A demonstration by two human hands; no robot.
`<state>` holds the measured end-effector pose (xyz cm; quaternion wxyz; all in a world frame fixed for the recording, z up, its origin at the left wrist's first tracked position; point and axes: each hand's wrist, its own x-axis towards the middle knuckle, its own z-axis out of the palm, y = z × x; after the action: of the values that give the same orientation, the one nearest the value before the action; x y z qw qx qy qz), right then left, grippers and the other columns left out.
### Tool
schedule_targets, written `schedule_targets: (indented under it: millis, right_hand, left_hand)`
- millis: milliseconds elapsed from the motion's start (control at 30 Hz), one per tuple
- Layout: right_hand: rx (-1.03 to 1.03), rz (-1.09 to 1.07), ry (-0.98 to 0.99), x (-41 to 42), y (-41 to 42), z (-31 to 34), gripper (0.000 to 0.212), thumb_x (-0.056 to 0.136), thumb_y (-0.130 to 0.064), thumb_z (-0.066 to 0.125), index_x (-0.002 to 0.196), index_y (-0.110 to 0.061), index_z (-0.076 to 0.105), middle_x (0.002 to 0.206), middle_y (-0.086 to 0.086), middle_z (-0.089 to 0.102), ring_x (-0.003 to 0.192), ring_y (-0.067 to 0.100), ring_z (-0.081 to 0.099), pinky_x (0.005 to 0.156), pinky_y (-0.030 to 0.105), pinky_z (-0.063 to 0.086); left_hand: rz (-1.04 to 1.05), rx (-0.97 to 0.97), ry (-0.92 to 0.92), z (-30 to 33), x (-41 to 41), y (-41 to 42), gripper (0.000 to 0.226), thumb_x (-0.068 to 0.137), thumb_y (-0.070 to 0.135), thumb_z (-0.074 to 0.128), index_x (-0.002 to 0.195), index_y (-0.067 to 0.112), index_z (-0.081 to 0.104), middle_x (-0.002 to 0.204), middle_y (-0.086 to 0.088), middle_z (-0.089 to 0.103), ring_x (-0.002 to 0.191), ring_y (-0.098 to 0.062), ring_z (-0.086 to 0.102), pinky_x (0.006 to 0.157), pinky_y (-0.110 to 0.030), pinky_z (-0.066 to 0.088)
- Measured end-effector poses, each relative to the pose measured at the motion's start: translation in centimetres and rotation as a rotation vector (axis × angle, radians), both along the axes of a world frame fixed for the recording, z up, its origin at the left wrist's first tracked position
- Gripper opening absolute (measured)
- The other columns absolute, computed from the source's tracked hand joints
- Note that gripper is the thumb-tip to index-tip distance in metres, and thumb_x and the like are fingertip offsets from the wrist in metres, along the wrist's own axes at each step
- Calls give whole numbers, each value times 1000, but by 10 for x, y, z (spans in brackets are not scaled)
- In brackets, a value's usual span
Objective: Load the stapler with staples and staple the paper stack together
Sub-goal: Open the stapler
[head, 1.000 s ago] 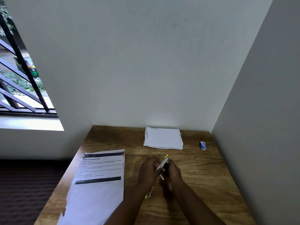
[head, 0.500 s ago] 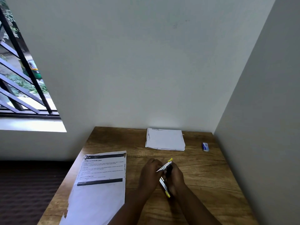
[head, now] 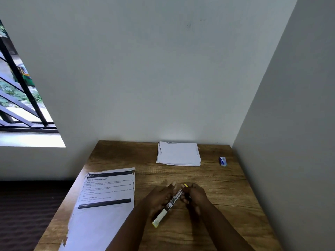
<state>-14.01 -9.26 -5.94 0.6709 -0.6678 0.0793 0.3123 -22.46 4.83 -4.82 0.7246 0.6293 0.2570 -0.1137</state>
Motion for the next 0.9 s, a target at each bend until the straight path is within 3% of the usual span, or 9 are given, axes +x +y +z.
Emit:
schedule_targets:
  millis: [100, 167, 300, 400, 500, 600, 667, 800, 900]
  right_hand:
    - [-25, 15, -4, 5, -12, 2, 18, 85, -7, 67, 99, 4, 63, 81, 27, 67, 48, 18, 53, 45, 25, 37]
    - [-38, 42, -12, 6, -17, 4, 9, 85, -7, 67, 93, -3, 64, 79, 23, 70, 49, 17, 57, 46, 24, 42]
    - [-54, 82, -2, 6, -19, 2, 8, 87, -7, 63, 85, 0, 65, 75, 21, 68, 50, 17, 54, 47, 26, 40]
    - [-107, 94, -5, 10, -26, 2, 17, 87, -6, 61, 94, 8, 67, 77, 23, 71, 53, 18, 57, 47, 26, 41]
    - [-148, 92, 6, 11, -33, 2, 13, 84, -5, 62, 90, 2, 71, 83, 22, 73, 55, 16, 60, 48, 25, 47]
    - [-235, 96, -13, 11, -40, 0, 10, 78, -1, 64, 75, -4, 73, 68, 12, 73, 53, 16, 63, 48, 23, 50]
    - [-321, 90, -39, 12, -44, 0, 13, 76, 1, 64, 69, -6, 72, 64, 11, 71, 50, 16, 63, 45, 22, 50]
    - [-444, 119, -121, 10, -47, 1, 10, 72, -4, 66, 63, -6, 70, 56, 11, 66, 43, 17, 60, 46, 24, 47]
    - [-617, 145, -253, 11, -48, 2, 21, 70, -15, 68, 49, -14, 65, 47, 0, 59, 46, 14, 56, 49, 21, 41]
  left_hand:
    - [-108, -49, -84, -1, -2, -3, 45, 75, 40, 78, 97, 2, 72, 80, -12, 67, 65, -16, 64, 57, -30, 56]
    - [-120, -43, -96, -3, -3, -5, 42, 78, 28, 79, 102, -5, 68, 84, -18, 66, 65, -18, 65, 55, -29, 55]
    - [-56, 145, -85, -7, -1, -8, 29, 83, 30, 73, 77, 2, 70, 63, -13, 65, 45, -13, 59, 41, -22, 46]
    - [-45, 228, -91, -12, 5, -13, 24, 83, 24, 75, 74, 3, 70, 55, -8, 60, 41, -9, 54, 40, -20, 39]
    - [-81, 270, -95, -16, 10, -17, 21, 82, 22, 75, 74, 3, 70, 49, -2, 59, 37, -6, 52, 38, -19, 38]
    - [-147, 349, -101, -17, 13, -20, 18, 73, 22, 83, 76, 12, 69, 59, 0, 65, 45, -5, 56, 38, -19, 40]
    - [-218, 432, -113, -20, 16, -22, 27, 63, 16, 89, 76, 17, 65, 66, 4, 67, 51, -3, 57, 38, -17, 42]
    - [-333, 742, -168, -28, 28, -24, 35, 59, 12, 86, 59, 31, 57, 63, 13, 62, 56, 1, 54, 50, -15, 40]
    - [-364, 791, -151, -29, 32, -26, 33, 55, 17, 86, 55, 32, 57, 59, 14, 61, 56, 0, 55, 55, -19, 42]
